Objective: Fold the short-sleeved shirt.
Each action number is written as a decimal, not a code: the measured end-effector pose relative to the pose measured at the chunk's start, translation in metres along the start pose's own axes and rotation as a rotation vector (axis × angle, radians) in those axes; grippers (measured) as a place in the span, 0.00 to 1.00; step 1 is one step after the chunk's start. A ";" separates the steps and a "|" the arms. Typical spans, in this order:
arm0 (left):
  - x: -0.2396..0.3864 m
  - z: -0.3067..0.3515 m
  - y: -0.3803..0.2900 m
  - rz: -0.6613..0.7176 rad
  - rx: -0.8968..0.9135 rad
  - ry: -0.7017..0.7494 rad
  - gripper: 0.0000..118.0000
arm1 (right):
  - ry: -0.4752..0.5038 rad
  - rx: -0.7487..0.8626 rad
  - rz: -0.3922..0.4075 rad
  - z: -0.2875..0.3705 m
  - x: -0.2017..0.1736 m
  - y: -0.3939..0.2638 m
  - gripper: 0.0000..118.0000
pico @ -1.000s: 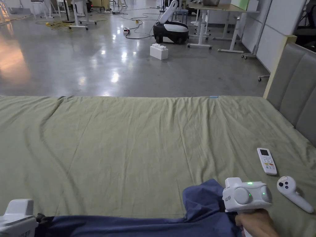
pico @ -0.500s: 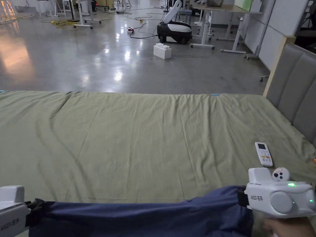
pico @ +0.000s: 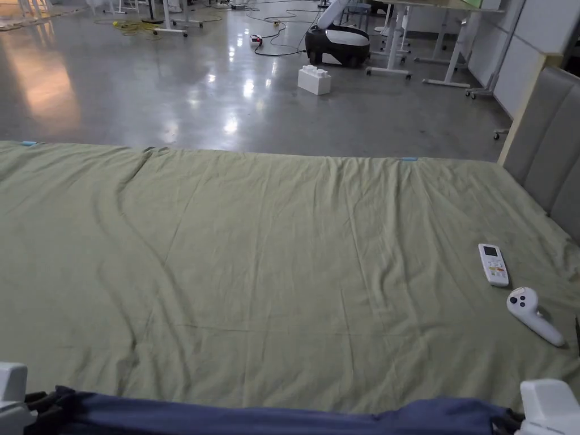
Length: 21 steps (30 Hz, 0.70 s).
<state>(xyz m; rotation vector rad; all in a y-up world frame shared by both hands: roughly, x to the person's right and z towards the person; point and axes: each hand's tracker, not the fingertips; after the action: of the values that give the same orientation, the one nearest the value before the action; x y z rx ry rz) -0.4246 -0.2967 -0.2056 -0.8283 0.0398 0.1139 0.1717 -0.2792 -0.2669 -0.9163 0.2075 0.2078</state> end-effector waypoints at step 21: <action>0.012 -0.051 -0.072 -0.146 -0.286 0.108 0.04 | -0.091 -0.212 0.066 -0.054 -0.037 -0.068 0.01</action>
<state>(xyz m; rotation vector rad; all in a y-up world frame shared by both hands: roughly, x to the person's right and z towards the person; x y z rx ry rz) -0.4037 -0.3816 -0.1886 -1.1198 0.0658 -0.0646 0.1495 -0.3659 -0.2370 -1.1082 0.1326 0.3366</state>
